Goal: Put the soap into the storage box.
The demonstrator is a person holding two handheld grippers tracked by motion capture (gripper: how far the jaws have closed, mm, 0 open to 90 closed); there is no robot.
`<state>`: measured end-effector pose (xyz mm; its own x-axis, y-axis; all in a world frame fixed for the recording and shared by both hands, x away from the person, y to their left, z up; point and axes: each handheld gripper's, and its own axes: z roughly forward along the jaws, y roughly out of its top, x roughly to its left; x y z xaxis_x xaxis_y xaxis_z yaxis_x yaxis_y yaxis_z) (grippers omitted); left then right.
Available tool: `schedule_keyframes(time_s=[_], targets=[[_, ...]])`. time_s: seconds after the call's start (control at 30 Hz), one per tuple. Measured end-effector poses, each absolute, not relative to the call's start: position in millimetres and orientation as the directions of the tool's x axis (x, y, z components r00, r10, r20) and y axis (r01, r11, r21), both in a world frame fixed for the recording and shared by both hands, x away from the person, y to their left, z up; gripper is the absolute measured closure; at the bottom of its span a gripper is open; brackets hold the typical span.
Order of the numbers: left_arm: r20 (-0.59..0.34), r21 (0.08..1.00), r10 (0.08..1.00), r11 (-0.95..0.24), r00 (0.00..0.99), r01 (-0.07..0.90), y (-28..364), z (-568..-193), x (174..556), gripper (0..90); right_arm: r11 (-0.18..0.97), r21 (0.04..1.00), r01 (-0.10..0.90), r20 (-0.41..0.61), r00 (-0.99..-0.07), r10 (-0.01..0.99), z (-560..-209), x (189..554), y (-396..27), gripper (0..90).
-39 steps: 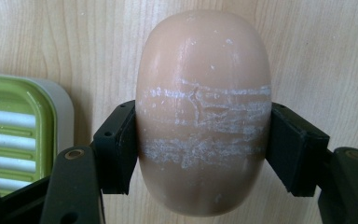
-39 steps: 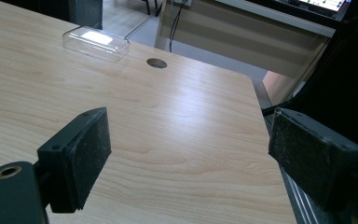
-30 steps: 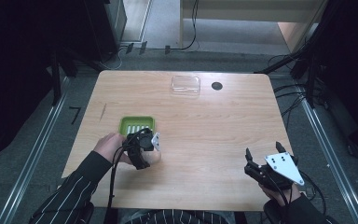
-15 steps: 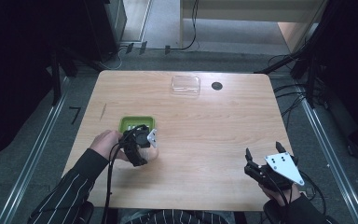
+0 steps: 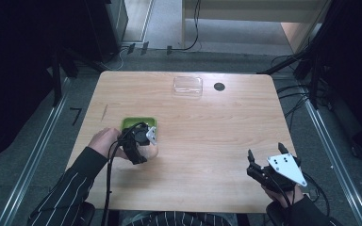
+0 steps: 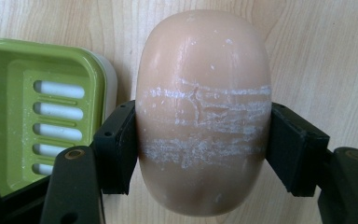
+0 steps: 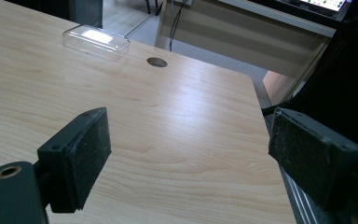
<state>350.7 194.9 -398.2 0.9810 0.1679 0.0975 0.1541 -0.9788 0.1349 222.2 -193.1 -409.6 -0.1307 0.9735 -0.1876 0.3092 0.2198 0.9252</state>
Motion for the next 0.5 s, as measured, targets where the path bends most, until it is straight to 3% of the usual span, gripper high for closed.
schedule_keyframes(time_s=[0.5], targets=[[0.117,0.139,0.155,-0.981,0.981,0.138,195.1,-388.6,361.1,33.7,0.223,0.924,0.310,-0.191,-0.131,0.973,-409.7,222.1,-193.2,13.6]])
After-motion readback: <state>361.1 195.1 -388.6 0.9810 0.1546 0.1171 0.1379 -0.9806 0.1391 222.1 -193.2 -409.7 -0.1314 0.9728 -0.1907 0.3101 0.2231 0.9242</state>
